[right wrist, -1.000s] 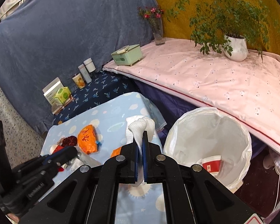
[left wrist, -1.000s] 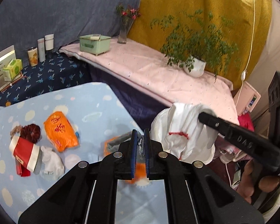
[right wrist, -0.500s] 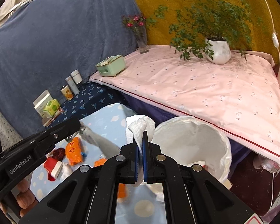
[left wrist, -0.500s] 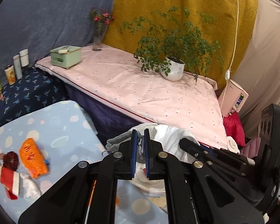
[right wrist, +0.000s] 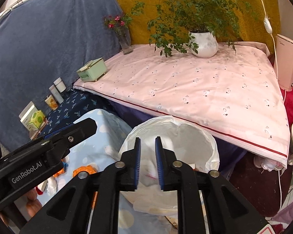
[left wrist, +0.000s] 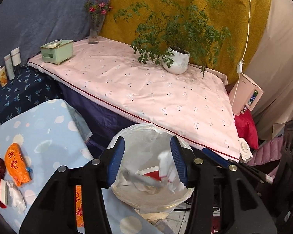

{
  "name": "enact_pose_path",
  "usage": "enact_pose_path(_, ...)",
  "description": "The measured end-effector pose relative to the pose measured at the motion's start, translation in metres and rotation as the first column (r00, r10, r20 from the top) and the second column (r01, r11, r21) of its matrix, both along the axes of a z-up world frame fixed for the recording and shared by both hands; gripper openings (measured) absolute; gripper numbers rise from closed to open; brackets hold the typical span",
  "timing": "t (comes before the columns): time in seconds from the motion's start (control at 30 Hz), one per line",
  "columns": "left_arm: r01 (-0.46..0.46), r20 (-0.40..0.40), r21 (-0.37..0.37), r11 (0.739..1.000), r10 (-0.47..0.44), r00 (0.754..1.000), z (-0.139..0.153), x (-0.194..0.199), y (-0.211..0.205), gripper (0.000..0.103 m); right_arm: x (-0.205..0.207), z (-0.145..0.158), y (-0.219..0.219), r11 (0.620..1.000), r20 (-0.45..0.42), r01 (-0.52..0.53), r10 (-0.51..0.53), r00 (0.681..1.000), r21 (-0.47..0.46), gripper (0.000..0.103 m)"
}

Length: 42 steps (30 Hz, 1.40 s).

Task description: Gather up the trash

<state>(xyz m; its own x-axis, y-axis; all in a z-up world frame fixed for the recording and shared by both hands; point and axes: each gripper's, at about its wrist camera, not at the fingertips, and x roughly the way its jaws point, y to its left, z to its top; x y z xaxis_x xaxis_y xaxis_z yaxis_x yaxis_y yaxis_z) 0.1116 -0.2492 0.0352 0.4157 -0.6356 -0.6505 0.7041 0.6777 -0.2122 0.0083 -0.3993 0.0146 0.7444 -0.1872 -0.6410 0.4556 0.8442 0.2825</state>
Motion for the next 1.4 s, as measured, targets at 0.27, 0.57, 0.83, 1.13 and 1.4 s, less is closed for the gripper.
enact_pose_path(0.27, -0.049, -0.008, -0.005, 0.999, 0.049, 0.999, 0.001, 0.008, 0.022, 0.046, 0.004, 0.003, 0.014, 1.0, 0.001, -0.03, 0.03, 1.0, -0.007, 0.023)
enact_pose_path(0.57, -0.133, -0.007, -0.001, 0.991, 0.133, 0.991, -0.004, 0.016, 0.061, 0.048, 0.014, 0.001, 0.046, 0.996, -0.01, -0.089, 0.089, 0.996, -0.015, 0.035)
enact_pose_path(0.83, -0.231, -0.034, 0.002, 0.973, 0.231, 0.972, -0.016, 0.031, 0.107, 0.052, 0.029, -0.013, 0.082, 0.987, -0.052, -0.163, 0.162, 0.985, -0.015, 0.039)
enact_pose_path(1.13, -0.346, -0.035, 0.03, 0.938, 0.347, 0.937, -0.035, 0.043, 0.163, 0.067, 0.05, -0.045, 0.124, 0.97, -0.127, -0.243, 0.241, 0.962, 0.003, 0.044)
enact_pose_path(1.4, -0.458, -0.046, 0.093, 0.884, 0.463, 0.885, -0.067, 0.054, 0.216, 0.083, 0.069, -0.078, 0.155, 0.956, -0.203, -0.292, 0.291, 0.935, 0.023, 0.058)
